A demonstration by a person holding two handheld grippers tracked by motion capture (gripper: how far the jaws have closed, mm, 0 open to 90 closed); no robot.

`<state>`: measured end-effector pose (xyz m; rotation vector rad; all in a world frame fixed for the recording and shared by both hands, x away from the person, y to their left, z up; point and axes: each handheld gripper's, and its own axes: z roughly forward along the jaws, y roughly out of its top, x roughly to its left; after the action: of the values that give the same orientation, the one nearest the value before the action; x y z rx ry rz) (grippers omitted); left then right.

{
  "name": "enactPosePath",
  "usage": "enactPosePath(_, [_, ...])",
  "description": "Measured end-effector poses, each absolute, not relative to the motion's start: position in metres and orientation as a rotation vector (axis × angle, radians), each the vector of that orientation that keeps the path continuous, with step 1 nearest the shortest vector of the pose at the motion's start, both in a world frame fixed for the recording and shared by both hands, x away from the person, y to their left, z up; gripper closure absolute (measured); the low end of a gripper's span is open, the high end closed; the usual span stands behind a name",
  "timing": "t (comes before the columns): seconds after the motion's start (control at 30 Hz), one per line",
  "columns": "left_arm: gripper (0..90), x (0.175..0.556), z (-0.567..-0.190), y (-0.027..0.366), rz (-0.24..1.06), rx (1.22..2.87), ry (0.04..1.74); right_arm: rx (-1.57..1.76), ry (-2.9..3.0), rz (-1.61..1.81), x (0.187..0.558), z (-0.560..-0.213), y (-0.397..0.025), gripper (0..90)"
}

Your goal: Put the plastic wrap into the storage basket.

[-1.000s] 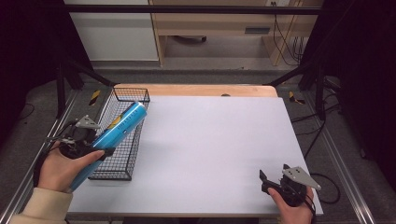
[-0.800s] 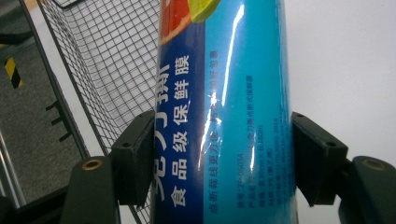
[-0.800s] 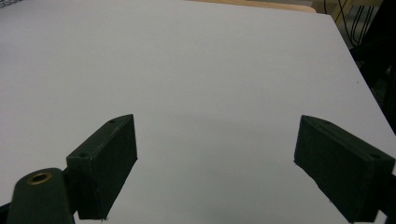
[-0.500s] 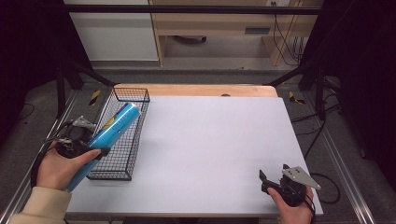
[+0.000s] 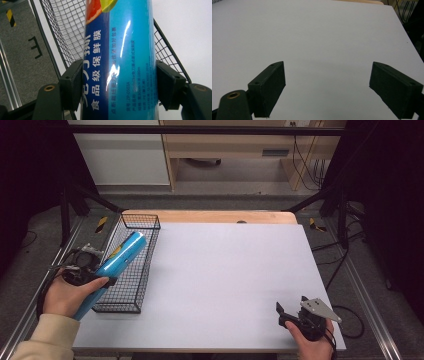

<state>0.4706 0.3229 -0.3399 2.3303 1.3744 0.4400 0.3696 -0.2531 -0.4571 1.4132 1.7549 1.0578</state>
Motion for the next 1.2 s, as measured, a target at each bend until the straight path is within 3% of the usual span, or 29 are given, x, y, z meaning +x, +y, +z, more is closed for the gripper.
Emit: enactPosePath(1.2, [32.2, 0.482, -0.346, 0.316, 0.410, 2.333, 1.449, 1.398, 1.761, 1.078, 0.369, -0.456, -0.252, 13.7])
